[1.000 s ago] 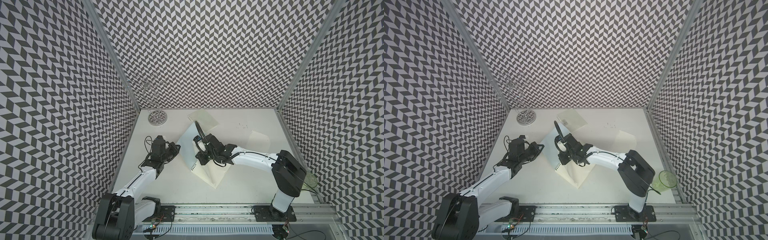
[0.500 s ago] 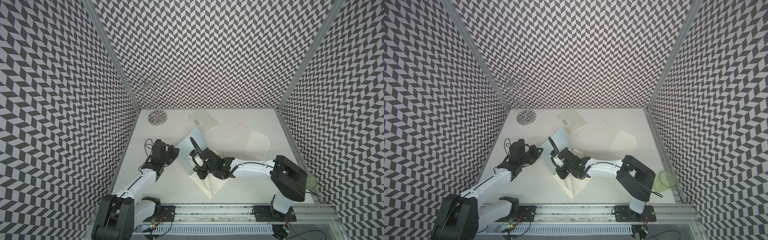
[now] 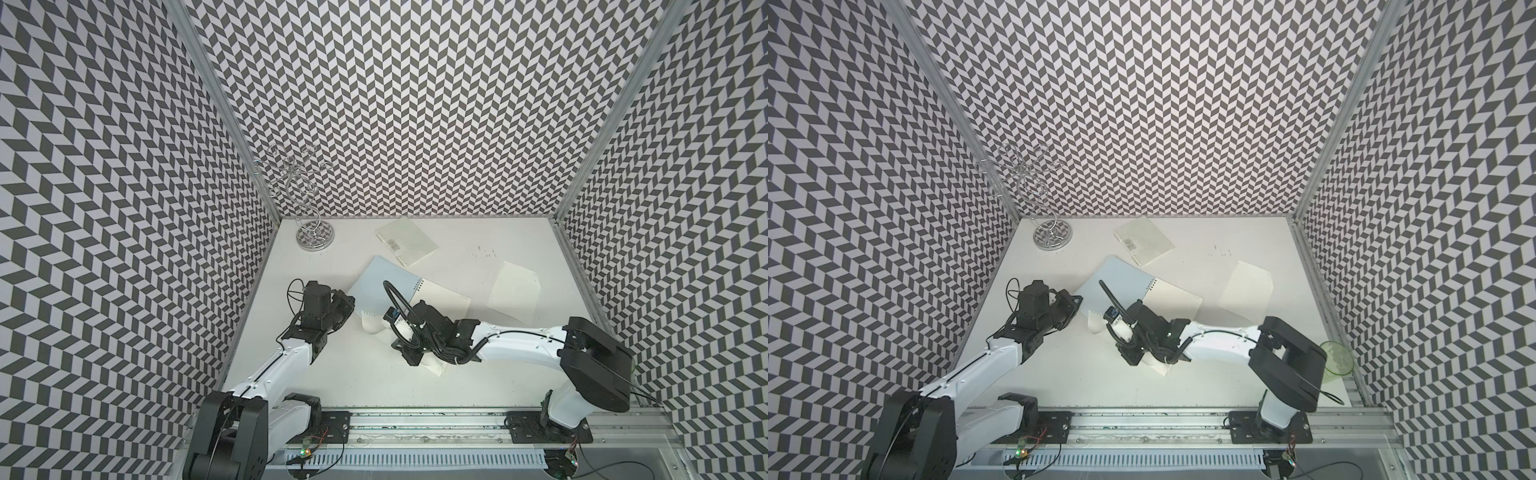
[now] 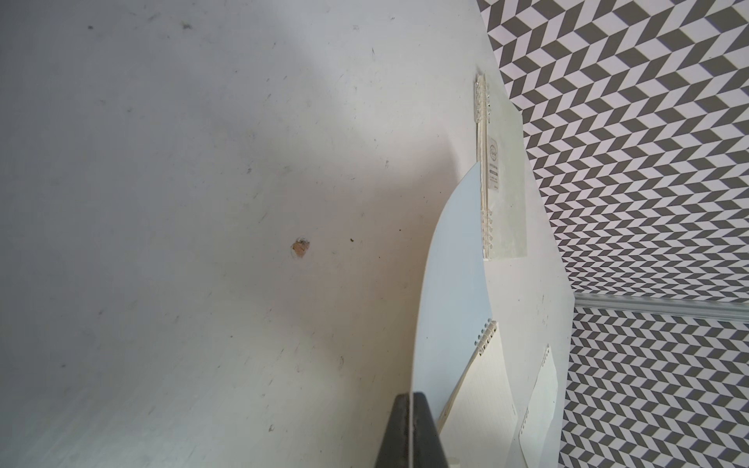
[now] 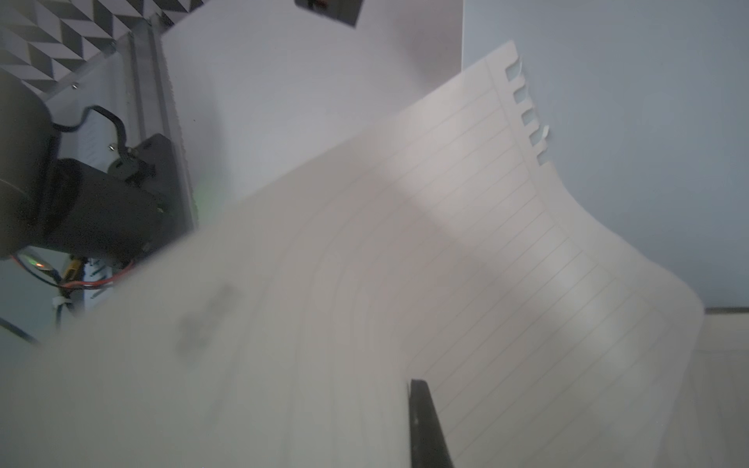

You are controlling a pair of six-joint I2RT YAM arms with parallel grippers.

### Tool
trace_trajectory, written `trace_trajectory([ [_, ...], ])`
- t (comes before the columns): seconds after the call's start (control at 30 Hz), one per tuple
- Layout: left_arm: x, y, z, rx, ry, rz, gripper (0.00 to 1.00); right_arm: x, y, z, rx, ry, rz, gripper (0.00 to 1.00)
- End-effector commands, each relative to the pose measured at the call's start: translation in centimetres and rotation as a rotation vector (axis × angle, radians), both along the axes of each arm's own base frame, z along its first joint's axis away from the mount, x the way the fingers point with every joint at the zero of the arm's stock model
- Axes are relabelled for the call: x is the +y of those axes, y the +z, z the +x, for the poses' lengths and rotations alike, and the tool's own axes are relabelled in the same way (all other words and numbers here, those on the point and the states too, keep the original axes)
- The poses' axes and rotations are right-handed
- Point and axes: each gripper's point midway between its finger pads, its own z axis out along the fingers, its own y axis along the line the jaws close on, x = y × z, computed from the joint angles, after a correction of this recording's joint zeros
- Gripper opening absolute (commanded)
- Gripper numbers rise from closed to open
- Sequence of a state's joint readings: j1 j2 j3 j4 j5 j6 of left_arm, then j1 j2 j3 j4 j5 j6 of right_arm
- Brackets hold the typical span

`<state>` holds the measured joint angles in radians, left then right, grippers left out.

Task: Tear off pages from different notebooks
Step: Tear off the paper from the notebook, then place the paper at the center of the board.

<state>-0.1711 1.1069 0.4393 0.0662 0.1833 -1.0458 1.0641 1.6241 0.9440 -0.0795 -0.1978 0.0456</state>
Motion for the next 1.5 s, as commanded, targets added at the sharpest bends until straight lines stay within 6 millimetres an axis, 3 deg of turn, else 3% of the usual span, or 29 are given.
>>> trace_trajectory([
  [0.0,1.7,0.9,1.2,-0.021,0.088,0.022,0.00,1.0,4.5,-0.4,-0.067,0.070,0.091,0.04],
  [0.17,3.6,2.1,3.3,-0.037,0.172,0.042,0.00,0.7,5.6,-1.7,-0.067,0.116,0.078,0.03],
  [0.33,5.8,2.4,4.1,-0.052,0.270,0.023,0.00,0.4,6.8,-3.1,-0.061,0.162,0.090,0.03],
  [0.7,8.8,2.1,3.7,-0.046,0.355,0.036,0.00,-2.0,10.8,-6.9,-0.022,0.253,0.192,0.02],
  [0.77,9.2,1.9,3.5,-0.048,0.357,0.040,0.00,-2.6,12.0,-6.1,-0.047,0.182,0.216,0.02],
  [0.83,9.6,2.0,3.2,-0.049,0.360,0.057,0.00,-3.4,13.6,-4.0,-0.094,0.084,0.251,0.00],
  [0.87,9.9,2.1,3.0,-0.049,0.357,0.067,0.00,-4.2,14.5,-1.7,-0.106,-0.012,0.278,0.00],
  [0.9,10.1,2.3,2.8,-0.050,0.356,0.076,0.00,-5.2,15.3,0.8,-0.108,-0.109,0.309,0.00],
  [0.97,10.6,2.9,2.2,-0.062,0.355,0.120,0.00,-9.3,16.4,8.0,-0.124,-0.393,0.359,0.00],
  [1.07,11.8,3.9,1.0,-0.063,0.380,0.205,0.00,-16.0,15.4,16.7,-0.121,-0.752,0.339,0.00],
  [1.17,12.5,4.8,0.2,-0.082,0.383,0.269,0.00,-21.7,13.0,23.4,-0.084,-0.974,0.292,0.00],
  [1.33,13.2,4.6,-0.3,-0.051,0.366,0.371,0.00,-29.3,8.7,30.3,-0.014,-1.179,0.192,0.00],
  [1.47,13.2,4.8,-0.1,-0.040,0.343,0.430,0.02,-33.1,6.8,33.7,0.015,-1.253,0.201,0.02],
])
